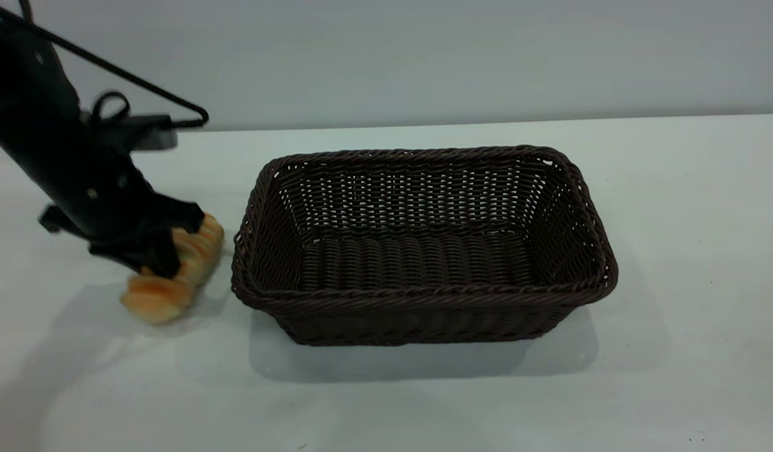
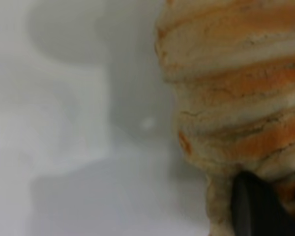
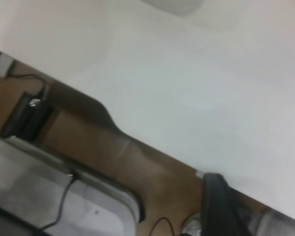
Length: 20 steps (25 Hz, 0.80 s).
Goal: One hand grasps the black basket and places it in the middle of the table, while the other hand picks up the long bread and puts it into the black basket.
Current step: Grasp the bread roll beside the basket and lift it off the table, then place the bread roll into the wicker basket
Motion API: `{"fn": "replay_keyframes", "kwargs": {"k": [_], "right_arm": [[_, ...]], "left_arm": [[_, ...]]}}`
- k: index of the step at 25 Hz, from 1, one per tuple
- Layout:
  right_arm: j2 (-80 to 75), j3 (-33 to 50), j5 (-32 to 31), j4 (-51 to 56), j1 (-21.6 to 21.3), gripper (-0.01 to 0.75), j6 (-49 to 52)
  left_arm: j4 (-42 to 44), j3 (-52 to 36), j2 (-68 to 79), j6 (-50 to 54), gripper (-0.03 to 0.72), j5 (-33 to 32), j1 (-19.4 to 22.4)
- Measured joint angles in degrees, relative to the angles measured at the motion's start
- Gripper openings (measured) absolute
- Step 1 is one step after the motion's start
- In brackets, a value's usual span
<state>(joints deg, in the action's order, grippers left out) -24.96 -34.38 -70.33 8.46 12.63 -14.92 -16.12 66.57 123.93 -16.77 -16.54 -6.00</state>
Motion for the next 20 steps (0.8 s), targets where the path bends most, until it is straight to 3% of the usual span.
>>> {"fn": "replay_keyframes", "kwargs": {"k": [5, 9, 14, 17, 20], "right_arm": [[9.33, 4.71, 0.97, -1.63, 0.00, 0.429, 3.41], [14.23, 6.45, 4.05, -2.35, 0.00, 0.429, 4.43], [14.78, 7.07, 5.04, -3.89, 0.00, 0.429, 6.18], [14.78, 7.26, 5.17, -4.89, 0.00, 0.429, 7.37], [14.78, 7.31, 5.23, -4.95, 0.00, 0.429, 7.54]], "left_arm": [[5.26, 0.00, -11.85, -0.01, 0.091, -3.16, -0.19], [5.92, 0.54, -19.84, -0.05, 0.091, -4.40, -3.19], [5.56, 1.80, -21.25, -0.12, 0.089, -3.72, -13.06], [5.24, 1.80, -17.58, -0.15, 0.089, 1.20, -20.73], [5.24, 1.80, -12.07, -0.67, 0.087, 6.95, -25.68]]}}
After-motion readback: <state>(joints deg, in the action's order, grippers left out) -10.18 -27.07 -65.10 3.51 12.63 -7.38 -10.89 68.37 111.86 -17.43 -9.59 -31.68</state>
